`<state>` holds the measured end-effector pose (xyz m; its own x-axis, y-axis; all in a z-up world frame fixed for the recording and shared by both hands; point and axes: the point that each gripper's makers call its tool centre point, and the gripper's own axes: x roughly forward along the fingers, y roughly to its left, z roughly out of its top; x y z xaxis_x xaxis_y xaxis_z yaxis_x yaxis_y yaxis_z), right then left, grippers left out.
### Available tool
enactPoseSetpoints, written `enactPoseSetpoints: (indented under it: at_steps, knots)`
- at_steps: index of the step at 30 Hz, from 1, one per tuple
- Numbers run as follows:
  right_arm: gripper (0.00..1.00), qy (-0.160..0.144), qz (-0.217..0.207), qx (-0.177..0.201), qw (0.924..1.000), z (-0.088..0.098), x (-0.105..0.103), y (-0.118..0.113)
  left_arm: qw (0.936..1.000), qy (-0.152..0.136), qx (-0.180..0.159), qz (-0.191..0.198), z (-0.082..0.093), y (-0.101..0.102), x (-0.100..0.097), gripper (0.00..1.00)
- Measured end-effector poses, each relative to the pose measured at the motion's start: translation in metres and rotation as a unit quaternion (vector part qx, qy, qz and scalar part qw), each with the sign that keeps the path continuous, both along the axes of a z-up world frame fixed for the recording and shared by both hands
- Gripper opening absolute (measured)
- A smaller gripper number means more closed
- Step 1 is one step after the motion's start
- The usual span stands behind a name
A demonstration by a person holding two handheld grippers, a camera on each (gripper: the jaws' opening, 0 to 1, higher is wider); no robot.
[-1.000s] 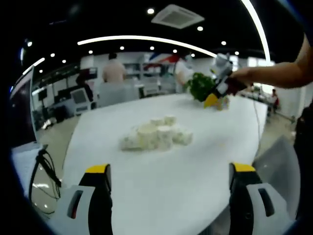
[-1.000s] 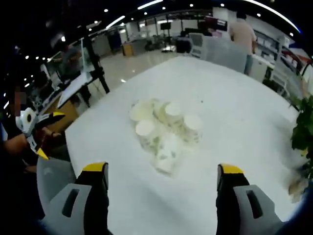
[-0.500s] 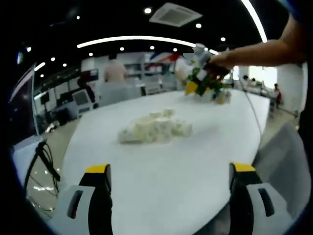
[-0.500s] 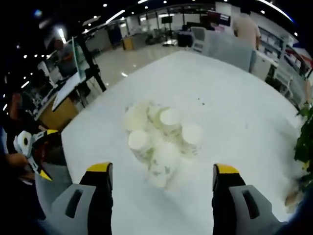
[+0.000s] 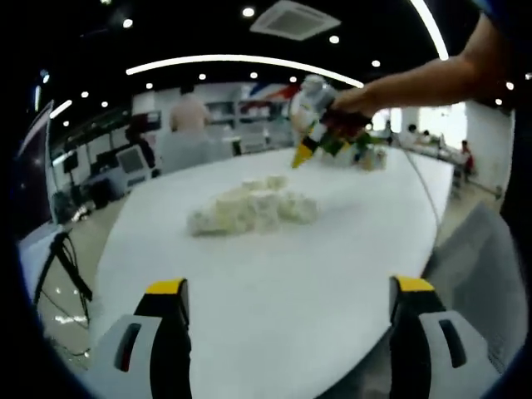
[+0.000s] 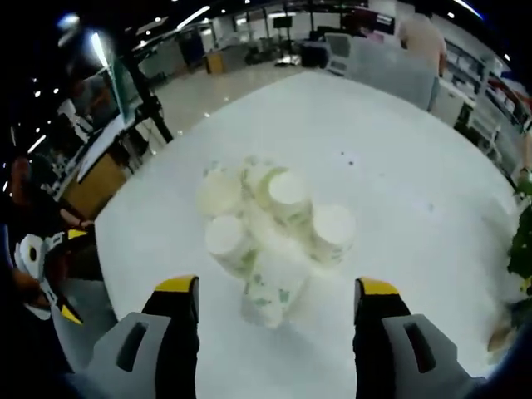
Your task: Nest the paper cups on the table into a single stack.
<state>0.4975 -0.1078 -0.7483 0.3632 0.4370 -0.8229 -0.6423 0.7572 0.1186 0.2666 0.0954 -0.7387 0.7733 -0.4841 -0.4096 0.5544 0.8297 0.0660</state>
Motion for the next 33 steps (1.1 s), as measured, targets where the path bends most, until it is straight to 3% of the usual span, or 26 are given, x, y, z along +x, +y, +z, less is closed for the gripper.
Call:
enactPoseSetpoints:
  at_steps: [1, 2, 6, 8, 13, 22, 33]
  knots:
    - [0.73, 0.005, -0.002, 0.002, 1.0, -0.003, 0.0, 0.001, 0.9994, -0.016, 0.03, 0.006, -0.001, 0.003, 0.002, 0.99]
    - [0.73, 0.013, -0.008, 0.005, 0.9999, -0.007, 0.001, 0.002, 0.999, -0.032, 0.028, -0.017, 0.001, -0.003, 0.001, 0.99]
    - [0.68, 0.015, -0.015, 0.007, 0.9998, -0.016, 0.006, 0.007, 0.9983, -0.013, 0.047, -0.034, -0.012, -0.007, -0.004, 0.99]
    - [0.68, 0.02, -0.017, 0.005, 0.9996, -0.021, 0.008, 0.009, 0.9983, -0.015, 0.043, -0.036, -0.011, -0.007, -0.004, 0.98]
    - [0.61, 0.024, -0.024, -0.002, 0.9994, -0.03, 0.013, 0.009, 0.9981, 0.014, 0.043, -0.041, -0.021, -0.006, -0.006, 0.99]
    - [0.55, 0.061, -0.045, -0.011, 0.9971, -0.058, 0.018, 0.014, 0.9982, 0.031, 0.034, -0.039, -0.026, -0.003, -0.006, 0.99]
    - [0.46, 0.077, -0.06, -0.009, 0.9952, -0.074, 0.016, 0.022, 0.998, 0.046, 0.026, -0.035, -0.029, -0.004, -0.008, 0.99]
